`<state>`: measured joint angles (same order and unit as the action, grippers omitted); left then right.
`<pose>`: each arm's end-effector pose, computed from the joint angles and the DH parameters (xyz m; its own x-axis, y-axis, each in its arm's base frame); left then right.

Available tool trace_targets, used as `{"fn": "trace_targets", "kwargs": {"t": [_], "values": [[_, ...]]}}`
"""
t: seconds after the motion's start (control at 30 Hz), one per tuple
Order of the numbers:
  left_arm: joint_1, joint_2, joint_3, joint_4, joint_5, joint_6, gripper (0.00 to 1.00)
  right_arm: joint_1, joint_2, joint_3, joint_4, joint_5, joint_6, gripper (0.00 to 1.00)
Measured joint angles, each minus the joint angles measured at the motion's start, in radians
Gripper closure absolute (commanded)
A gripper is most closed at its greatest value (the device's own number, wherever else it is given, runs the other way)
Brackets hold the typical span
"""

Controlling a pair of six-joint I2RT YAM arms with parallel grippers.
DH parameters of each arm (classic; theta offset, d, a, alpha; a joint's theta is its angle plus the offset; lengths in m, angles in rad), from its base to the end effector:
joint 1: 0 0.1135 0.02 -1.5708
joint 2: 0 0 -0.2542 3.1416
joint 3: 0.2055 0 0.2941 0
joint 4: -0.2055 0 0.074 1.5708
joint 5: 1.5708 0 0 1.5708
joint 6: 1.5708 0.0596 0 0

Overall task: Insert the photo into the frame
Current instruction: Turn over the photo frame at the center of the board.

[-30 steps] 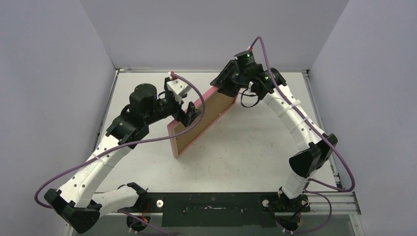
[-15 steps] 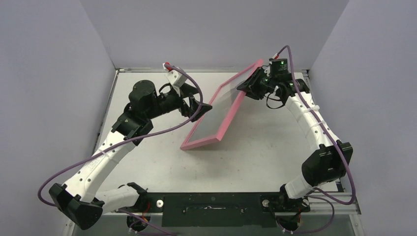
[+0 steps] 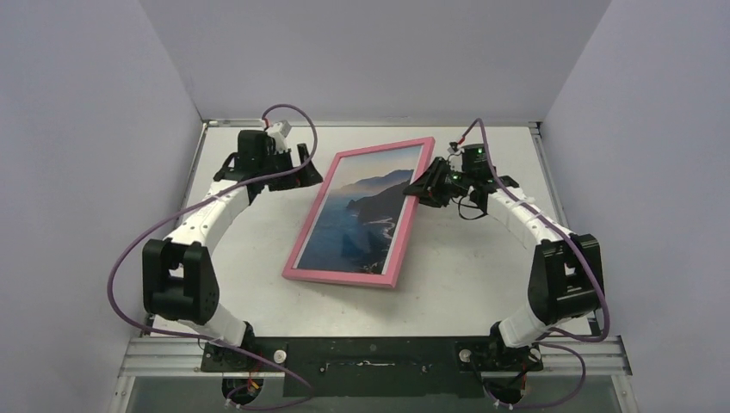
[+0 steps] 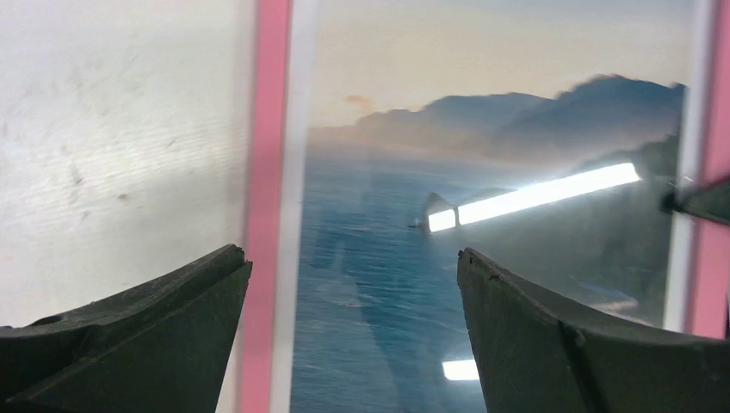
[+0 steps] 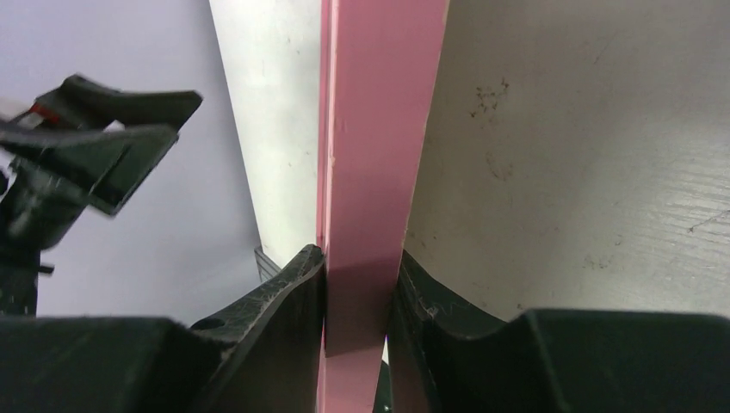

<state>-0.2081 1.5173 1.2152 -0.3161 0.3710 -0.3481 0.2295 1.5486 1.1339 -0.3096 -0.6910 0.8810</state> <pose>0.3915 -0.1048 0.2639 -0.6973 -0.1777 -0.6944 0.2593 0.8406 -0.4755 0.3730 0.1261 0.2271 -0.9044 0.3992 -0.1509 0.0904 0.5247 0.8465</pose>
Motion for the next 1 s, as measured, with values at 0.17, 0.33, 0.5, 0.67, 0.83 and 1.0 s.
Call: {"fn": "trace_targets", "kwargs": {"t": [0.17,0.33,0.5,0.67,0.83,1.0], "values": [[0.109,0.135,-0.001,-0.063,0.004,0.006,0.11,0.000,0.050,-0.079,0.113,-0.058,-0.021,0.72],[0.163,0.245,0.021,-0.099,0.018,0.026,0.11,0.000,0.144,-0.100,0.178,-0.088,-0.088,0.69],[0.177,0.321,0.045,-0.109,0.074,0.048,0.12,0.000,0.244,-0.081,0.154,-0.127,-0.208,0.66],[0.195,0.376,0.049,-0.121,0.107,0.071,0.12,0.001,0.333,-0.008,0.086,-0.159,-0.328,0.54],[0.238,0.403,0.049,-0.125,0.124,0.077,0.12,0.001,0.389,0.052,0.055,-0.163,-0.412,0.37],[0.271,0.421,0.052,-0.123,0.148,0.075,0.12,-0.004,0.432,0.072,0.053,-0.162,-0.432,0.32]]}}
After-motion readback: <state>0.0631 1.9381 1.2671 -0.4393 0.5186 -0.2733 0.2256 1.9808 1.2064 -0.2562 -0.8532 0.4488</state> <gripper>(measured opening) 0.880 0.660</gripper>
